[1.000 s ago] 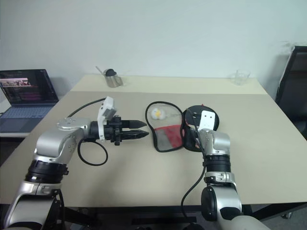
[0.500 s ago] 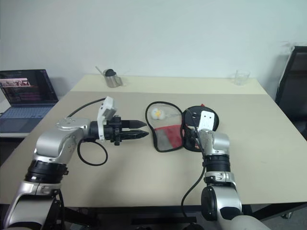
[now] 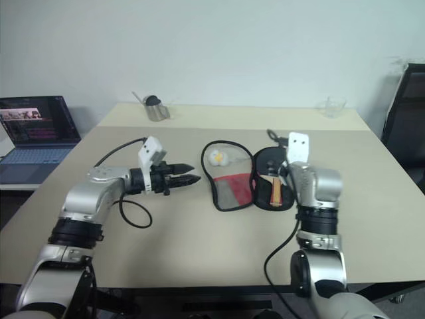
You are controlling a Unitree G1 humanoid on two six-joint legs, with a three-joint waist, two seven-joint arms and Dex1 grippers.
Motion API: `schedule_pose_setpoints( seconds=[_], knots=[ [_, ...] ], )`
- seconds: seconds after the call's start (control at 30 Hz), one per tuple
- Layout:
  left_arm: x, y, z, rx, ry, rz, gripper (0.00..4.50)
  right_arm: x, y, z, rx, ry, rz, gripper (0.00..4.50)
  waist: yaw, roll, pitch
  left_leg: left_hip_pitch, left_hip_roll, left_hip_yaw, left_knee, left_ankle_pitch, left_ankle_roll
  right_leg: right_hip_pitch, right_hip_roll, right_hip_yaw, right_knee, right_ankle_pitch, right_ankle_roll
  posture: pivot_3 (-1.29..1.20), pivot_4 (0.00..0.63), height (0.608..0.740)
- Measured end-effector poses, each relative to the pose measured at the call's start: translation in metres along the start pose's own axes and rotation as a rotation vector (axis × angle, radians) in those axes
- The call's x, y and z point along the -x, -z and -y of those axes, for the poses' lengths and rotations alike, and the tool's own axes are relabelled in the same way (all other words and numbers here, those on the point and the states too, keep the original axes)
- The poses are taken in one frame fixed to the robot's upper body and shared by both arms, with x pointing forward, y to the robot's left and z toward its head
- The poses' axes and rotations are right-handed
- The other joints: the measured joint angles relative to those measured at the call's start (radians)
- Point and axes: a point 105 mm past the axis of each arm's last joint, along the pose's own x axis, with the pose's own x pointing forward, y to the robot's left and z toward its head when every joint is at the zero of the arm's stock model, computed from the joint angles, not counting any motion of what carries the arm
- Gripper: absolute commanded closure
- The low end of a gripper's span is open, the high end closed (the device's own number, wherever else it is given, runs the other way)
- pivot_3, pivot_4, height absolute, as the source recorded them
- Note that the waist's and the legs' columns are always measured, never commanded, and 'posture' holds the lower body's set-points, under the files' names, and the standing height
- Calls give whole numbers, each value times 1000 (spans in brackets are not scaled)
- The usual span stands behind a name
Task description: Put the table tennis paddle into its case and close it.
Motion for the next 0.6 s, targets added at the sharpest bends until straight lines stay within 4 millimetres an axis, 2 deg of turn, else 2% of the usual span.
schedule_pose_setpoints(
  seconds=[0.1,0.2,0.33,0.43,0.6],
  knots=[
    [3,23,-14,26,-58,-80,2060,16,-13,21,77,-20,50,73,1,0,0,0,0,0,-1,0,0,0,-1,0,-1,0,0,0,150,740],
    [2,44,-28,63,-133,-154,2060,28,-15,22,149,-92,72,73,2,0,0,0,-1,0,-1,0,0,0,-1,0,-2,0,0,0,150,740],
    [-19,43,-39,85,-214,-172,2060,36,-17,8,206,-175,91,73,2,0,0,0,-1,0,0,0,0,0,-1,-1,-1,0,0,0,150,740],
    [-32,39,-44,102,-248,-170,2060,35,-16,10,203,-165,88,73,2,0,0,0,-1,1,0,0,0,0,-1,-1,-2,0,0,0,150,740],
    [-57,31,-38,62,-226,-169,2060,38,-11,4,221,-222,79,73,2,-1,0,-2,-2,1,-1,0,0,0,0,-1,-3,0,0,0,150,740]
  ],
)
